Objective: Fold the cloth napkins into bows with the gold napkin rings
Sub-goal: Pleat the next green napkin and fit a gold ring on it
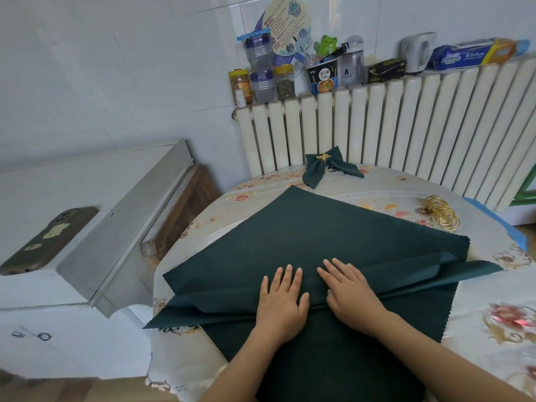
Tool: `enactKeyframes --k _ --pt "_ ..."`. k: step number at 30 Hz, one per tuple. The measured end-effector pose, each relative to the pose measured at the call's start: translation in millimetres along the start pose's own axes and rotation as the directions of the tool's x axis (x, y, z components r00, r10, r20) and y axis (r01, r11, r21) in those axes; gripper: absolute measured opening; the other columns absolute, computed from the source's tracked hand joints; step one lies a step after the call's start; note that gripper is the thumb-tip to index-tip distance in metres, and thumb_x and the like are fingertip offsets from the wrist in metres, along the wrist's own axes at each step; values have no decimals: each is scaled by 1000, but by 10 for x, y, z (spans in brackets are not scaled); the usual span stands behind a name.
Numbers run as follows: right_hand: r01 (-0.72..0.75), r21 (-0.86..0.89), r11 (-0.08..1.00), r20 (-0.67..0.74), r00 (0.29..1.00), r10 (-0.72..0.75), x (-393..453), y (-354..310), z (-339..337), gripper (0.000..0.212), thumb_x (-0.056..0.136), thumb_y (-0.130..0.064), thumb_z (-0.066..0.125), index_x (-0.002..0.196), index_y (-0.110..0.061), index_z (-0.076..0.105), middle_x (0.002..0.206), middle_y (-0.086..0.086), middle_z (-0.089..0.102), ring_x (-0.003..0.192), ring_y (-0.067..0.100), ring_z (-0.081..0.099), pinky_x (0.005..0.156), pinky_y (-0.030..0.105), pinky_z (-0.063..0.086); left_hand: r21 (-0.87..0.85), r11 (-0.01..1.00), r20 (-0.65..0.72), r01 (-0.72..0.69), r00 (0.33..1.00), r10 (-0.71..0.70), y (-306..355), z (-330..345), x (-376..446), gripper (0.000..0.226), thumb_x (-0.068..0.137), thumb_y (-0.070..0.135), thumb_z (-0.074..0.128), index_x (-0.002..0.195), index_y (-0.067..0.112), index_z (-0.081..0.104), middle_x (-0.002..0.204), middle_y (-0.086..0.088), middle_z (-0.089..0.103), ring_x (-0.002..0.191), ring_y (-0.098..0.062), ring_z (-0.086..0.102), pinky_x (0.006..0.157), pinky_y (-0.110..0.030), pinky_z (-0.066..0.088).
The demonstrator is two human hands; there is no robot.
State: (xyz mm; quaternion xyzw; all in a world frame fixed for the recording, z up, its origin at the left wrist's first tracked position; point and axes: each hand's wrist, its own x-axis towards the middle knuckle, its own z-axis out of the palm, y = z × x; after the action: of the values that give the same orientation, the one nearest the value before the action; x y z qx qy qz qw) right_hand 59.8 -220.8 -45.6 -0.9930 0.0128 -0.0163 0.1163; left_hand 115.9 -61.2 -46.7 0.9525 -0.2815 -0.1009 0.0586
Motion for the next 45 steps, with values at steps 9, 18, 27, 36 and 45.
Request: enactKeyframes --k 9,18,27,36,45 --pt "-247 681 690 12 945 326 255 -511 14 10 88 -12 58 94 -18 62 90 -3 59 75 7 56 71 19 44 -173 985 37 -3 999 10 -347 -125 -6 49 103 24 27 151 26 17 159 2 3 146 -12 -2 116 -31 -4" --pt "-167 430 887 124 984 125 257 -638 -8 33 79 -43 69 112 -39 64 102 -4 42 102 12 49 92 24 43 -133 977 56 168 985 -161 -848 -497 -123 44 80 51 65 120 40 50 120 7 47 120 -16 37 102 -35 25" --pt "-196 367 909 205 971 126 286 -706 -27 44 82 -49 64 124 -48 53 108 -1 35 117 18 37 104 30 36 -79 968 218 238 952 -217 -809 -694 2 57 70 54 74 113 23 52 112 4 56 103 -17 53 87 -34 47" --pt "-207 344 916 264 957 117 327 -712 -56 47 85 -48 61 130 -46 49 125 5 36 126 23 30 106 31 31 -73 985 -2 154 988 -154 -535 -617 -136 17 77 31 69 81 18 58 79 3 57 77 -18 56 60 -27 42" --pt "-186 558 809 225 972 68 192 -594 -153 26 92 -27 56 102 -8 71 96 -3 53 108 18 53 86 22 40 -386 890 274 242 952 -139 -434 -632 -171 26 88 29 48 90 13 68 87 -3 59 82 -19 55 73 -29 42"
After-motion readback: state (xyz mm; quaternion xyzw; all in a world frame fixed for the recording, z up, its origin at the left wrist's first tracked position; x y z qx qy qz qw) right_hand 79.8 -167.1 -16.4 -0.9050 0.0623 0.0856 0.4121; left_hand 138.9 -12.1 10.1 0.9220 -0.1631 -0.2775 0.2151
